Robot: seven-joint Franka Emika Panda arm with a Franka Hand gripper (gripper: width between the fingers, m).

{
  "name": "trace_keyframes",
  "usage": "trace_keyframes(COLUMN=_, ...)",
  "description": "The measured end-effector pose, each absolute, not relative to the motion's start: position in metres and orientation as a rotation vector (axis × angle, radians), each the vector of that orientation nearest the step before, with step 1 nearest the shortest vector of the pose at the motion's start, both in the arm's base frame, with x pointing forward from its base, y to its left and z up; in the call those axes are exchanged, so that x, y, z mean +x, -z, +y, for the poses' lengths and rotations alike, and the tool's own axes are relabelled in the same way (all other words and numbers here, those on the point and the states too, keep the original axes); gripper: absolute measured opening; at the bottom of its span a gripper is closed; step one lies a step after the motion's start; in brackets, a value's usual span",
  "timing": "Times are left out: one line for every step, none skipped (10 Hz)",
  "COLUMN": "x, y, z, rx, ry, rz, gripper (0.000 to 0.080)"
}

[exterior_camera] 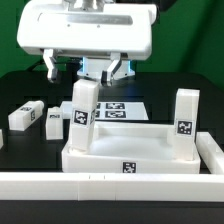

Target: Assemble desk

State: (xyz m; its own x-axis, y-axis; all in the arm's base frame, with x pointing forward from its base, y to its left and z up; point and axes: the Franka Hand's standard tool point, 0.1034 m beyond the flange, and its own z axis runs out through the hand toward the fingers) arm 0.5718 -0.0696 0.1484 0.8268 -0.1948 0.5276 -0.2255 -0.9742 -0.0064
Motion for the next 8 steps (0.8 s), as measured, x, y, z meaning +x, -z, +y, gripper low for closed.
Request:
trace_keyframes(x=0.576, y=-0.159, z=-0.072, rx=2.966, ry=-0.826, rz=-0.346, gripper=0.0649)
trace_keyframes(x=0.576, y=-0.159, z=-0.073, rx=2.959, ry=-0.838, rz=-0.345, gripper=0.0649)
trace_keyframes(x=0.575, y=-0.155, z=-0.07, rx=2.98, ry=-0.797, rz=-0.344, gripper=0.0649)
trace_keyframes(x=0.575, y=-0.155, z=-0.07, rx=2.983, ry=-0.793, rz=-0.345, gripper=0.0649)
trace_keyframes(x=0.574, y=-0.152, z=-0.068, rx=3.01, ry=-0.739, rz=-0.347, gripper=0.0649)
trace_keyframes(x=0.572, y=-0.146, z=-0.065, rx=3.071, ry=-0.609, rz=-0.357, gripper=0.0649)
trace_keyframes(x=0.575, y=-0.148, z=-0.062, rx=3.13, ry=-0.478, rz=-0.364, gripper=0.0649)
trace_keyframes(x=0.579, y=-0.149, z=-0.062, rx=3.16, ry=-0.399, rz=-0.369, gripper=0.0649)
